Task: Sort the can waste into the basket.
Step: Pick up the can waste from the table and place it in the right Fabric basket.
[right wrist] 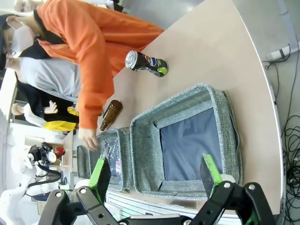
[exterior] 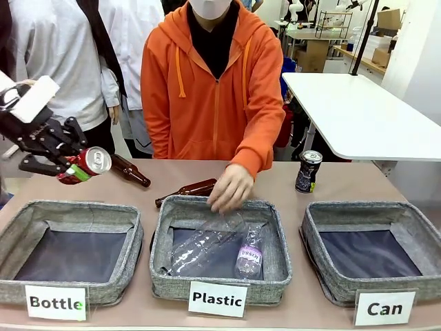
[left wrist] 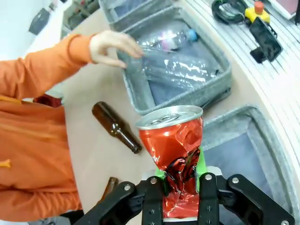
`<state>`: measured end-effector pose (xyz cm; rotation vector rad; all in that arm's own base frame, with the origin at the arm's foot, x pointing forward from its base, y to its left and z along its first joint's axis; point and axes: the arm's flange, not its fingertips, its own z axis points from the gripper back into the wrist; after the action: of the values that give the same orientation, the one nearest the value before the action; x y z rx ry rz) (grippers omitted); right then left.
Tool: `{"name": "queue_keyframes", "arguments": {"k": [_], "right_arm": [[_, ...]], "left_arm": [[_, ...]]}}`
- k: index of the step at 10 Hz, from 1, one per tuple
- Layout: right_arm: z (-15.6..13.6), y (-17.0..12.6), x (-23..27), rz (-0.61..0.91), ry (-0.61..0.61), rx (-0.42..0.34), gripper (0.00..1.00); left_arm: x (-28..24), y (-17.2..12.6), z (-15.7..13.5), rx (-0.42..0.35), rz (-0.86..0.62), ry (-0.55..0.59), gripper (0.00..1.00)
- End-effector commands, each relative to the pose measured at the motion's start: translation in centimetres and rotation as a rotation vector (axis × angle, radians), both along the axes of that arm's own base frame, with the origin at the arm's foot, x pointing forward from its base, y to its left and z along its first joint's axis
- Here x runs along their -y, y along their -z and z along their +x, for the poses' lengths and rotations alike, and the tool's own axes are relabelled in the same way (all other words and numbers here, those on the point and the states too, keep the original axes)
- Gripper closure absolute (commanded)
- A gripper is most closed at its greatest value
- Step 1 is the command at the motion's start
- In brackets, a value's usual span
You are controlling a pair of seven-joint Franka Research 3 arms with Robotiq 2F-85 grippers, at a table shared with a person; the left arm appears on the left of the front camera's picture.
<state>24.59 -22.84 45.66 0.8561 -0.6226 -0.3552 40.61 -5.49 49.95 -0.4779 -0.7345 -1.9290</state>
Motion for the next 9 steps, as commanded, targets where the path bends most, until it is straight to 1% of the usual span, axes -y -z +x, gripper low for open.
{"name": "queue_keyframes", "arguments": {"k": [1, 2, 3, 4, 5, 6, 7, 8, 9], "right_arm": [[0.1, 0.0, 0.3, 0.004, -0.011, 0.034, 0.0], [0.1, 0.0, 0.3, 0.004, -0.011, 0.034, 0.0], [0.1, 0.0, 0.3, 0.004, -0.011, 0.034, 0.0], [0.1, 0.0, 0.3, 0.004, -0.011, 0.034, 0.0], [0.1, 0.0, 0.3, 0.004, -0.011, 0.034, 0.0], [0.1, 0.0, 0.3, 0.004, -0.011, 0.034, 0.0], [0.1, 0.0, 0.3, 0.004, -0.011, 0.034, 0.0], [0.0, 0.0, 0.0, 0.0, 0.0, 0.0, 0.0], [-2.4, -2.8, 2.2, -0.072, -0.032, 0.009, 0.0]], "left_arm": [[-3.8, -1.7, -0.4, -0.031, -0.033, -0.087, 0.74], [-4.8, -1.4, -1.6, -0.016, -0.099, -0.125, 0.74], [-3.9, -1.3, -1.6, -0.014, -0.101, -0.114, 0.74], [-1.9, -1.2, -1.1, -0.029, -0.086, -0.093, 0.74], [1.1, -1.7, -0.6, -0.045, -0.114, -0.068, 0.74], [6.5, -2.0, 0.7, -0.124, -0.193, -0.115, 0.74], [12.5, -1.8, 1.7, -0.229, -0.16, -0.064, 0.74], [18.2, -1.8, 2.0, -0.257, -0.156, 0.002, 0.74], [23.6, -2.2, 2.2, -0.258, -0.198, -0.017, 0.74]]}}
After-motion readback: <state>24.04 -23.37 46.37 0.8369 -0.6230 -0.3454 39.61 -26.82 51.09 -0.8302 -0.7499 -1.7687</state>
